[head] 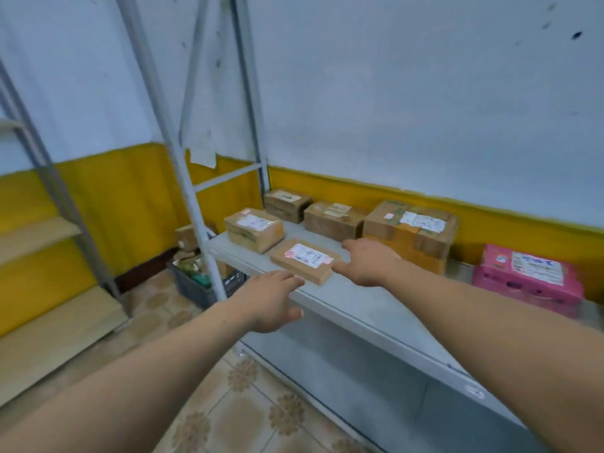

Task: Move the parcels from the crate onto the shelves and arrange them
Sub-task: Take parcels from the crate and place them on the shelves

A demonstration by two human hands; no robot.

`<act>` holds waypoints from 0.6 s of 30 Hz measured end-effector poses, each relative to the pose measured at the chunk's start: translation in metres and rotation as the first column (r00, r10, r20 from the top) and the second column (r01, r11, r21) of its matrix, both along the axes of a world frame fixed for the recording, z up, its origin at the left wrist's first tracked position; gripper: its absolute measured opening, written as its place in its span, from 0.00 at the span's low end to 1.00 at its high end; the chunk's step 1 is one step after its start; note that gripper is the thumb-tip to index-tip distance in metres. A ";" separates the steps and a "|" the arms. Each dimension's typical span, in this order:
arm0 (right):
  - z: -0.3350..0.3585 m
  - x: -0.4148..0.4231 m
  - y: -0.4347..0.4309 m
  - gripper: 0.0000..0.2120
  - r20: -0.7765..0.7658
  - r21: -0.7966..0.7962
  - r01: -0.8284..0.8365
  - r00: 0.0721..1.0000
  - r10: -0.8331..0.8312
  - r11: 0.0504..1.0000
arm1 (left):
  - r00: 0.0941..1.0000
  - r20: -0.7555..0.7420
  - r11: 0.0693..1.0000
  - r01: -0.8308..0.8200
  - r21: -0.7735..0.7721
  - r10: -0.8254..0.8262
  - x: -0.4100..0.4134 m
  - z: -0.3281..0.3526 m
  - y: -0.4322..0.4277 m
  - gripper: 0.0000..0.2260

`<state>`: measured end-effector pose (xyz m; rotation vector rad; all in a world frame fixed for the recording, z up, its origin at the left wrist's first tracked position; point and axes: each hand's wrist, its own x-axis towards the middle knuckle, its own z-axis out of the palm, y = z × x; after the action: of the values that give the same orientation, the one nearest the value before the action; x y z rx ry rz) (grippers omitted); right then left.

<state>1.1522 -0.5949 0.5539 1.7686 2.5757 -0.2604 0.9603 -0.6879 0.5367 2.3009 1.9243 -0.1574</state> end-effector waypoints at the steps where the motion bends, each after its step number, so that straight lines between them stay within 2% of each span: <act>1: -0.001 -0.028 0.001 0.32 0.008 -0.012 -0.046 0.999 0.046 0.999 | 0.999 -0.012 0.999 -0.035 0.003 0.035 -0.023 0.000 -0.005 0.29; 5: -0.004 -0.132 0.007 0.32 0.032 -0.025 -0.218 0.975 0.219 0.976 | 0.980 -0.060 0.982 -0.188 -0.008 0.188 -0.109 -0.003 -0.022 0.28; 10: -0.017 -0.243 0.031 0.30 0.026 -0.069 -0.372 0.927 0.374 0.926 | 0.935 -0.048 0.934 -0.353 -0.055 0.351 -0.199 -0.015 -0.021 0.28; 18: -0.050 -0.407 0.119 0.32 -0.010 -0.145 -0.516 0.854 0.520 0.844 | 0.830 -0.060 0.824 -0.558 -0.098 0.555 -0.324 -0.024 0.032 0.27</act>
<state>0.7448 -0.4762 0.5034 0.9613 2.7999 -0.3869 0.6363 -0.6556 0.5124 1.5803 2.4359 -0.2241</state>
